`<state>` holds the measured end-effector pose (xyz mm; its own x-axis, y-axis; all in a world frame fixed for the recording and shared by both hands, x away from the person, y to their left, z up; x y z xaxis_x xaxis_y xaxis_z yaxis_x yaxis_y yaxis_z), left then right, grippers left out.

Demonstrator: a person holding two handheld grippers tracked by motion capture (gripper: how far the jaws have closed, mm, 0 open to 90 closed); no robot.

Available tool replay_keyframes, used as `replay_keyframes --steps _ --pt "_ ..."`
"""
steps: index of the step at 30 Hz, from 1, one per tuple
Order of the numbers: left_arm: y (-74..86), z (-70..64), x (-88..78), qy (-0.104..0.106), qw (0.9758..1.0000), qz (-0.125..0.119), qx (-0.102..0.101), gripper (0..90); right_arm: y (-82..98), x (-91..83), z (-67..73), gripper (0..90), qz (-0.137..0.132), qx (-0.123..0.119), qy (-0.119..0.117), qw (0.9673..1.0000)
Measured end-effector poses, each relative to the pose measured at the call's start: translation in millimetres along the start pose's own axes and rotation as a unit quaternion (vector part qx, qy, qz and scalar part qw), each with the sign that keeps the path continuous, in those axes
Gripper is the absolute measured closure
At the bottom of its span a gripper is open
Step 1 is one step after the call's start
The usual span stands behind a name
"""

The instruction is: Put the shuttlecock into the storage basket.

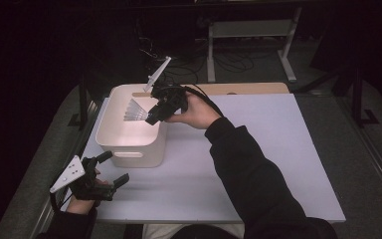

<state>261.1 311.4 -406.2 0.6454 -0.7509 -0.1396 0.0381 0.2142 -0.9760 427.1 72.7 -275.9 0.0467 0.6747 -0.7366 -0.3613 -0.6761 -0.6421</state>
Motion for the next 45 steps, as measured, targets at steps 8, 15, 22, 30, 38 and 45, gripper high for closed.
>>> replay_keyframes --steps 8,15,22,30,38,45 --pt "0.1 0.1 -0.1 0.001 1.0 0.0 0.0 0.0 -3.0 17.0 0.0 64.0 0.012 -0.003 -0.007 0.9999" --pt "0.1 0.1 -0.1 0.001 1.0 -0.001 -0.001 0.0 -1.0 29.9 -2.3 64.0 0.02 0.0 -0.014 0.9997" --pt "0.1 0.2 -0.1 0.001 1.0 0.0 0.0 0.0 2.6 40.8 -5.1 64.0 0.027 0.002 -0.019 0.9995" --pt "0.1 0.2 0.0 0.001 1.0 -0.001 -0.001 0.0 3.7 49.5 -5.6 64.0 0.037 0.001 -0.021 0.9991" --pt "0.2 0.2 0.0 0.001 1.0 -0.001 -0.001 0.0 5.4 57.6 -6.3 64.0 0.042 0.001 -0.025 0.9988" --pt "0.2 0.3 0.0 0.002 1.0 -0.001 -0.001 0.0 5.5 58.3 -7.2 62.0 0.043 0.005 -0.024 0.9988"
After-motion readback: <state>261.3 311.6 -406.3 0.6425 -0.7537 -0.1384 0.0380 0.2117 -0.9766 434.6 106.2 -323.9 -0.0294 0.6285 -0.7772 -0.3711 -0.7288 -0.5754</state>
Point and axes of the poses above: each handheld gripper's, and its own axes: x roughly forward along the jaws, y roughly out of its underside, z roughly to its left, the point moved 2 cm from there along x, roughly forward along the jaws, and after that the axes turned 13 degrees about x, right-handed, at the moved point
